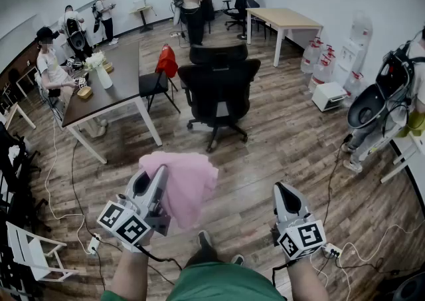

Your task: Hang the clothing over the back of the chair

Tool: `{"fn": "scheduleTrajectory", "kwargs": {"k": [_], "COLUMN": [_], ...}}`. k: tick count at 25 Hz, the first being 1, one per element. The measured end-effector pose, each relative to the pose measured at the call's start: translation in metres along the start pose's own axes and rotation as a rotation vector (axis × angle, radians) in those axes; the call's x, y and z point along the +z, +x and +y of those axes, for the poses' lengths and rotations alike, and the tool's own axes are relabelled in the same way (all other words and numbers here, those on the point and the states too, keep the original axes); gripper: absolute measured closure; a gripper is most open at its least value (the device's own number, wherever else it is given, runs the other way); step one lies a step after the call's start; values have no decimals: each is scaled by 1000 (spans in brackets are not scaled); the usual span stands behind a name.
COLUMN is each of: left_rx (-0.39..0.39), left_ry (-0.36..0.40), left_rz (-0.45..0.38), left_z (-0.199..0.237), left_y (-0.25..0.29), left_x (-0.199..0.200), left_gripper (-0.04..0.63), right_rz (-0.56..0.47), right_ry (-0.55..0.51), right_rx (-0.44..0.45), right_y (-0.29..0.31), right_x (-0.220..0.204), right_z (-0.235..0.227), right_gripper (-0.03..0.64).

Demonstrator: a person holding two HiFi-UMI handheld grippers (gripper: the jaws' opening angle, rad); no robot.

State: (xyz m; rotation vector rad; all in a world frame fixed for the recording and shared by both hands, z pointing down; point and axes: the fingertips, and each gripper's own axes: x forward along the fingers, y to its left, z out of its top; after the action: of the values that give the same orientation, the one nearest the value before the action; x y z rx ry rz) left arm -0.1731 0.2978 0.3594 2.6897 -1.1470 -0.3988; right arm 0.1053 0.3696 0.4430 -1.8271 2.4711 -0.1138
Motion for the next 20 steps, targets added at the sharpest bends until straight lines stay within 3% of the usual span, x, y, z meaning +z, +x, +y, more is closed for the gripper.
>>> {"fn": "scheduleTrajectory", "kwargs": {"k": [10, 20], "left_rx": [-32, -84], "left_ry": [-22, -63], "left_rz": [12, -14], "left_z": [50, 124], "left_y": [47, 90], "left_x": [7, 18], "left_gripper": [509, 509], "right_rz": [1, 1], "right_ry": [38, 5], "right_rx": [-39, -119], "right_y": [57, 128], "right_x": [5, 16], "right_z": [-12, -19], "right_gripper": [615, 615]}}
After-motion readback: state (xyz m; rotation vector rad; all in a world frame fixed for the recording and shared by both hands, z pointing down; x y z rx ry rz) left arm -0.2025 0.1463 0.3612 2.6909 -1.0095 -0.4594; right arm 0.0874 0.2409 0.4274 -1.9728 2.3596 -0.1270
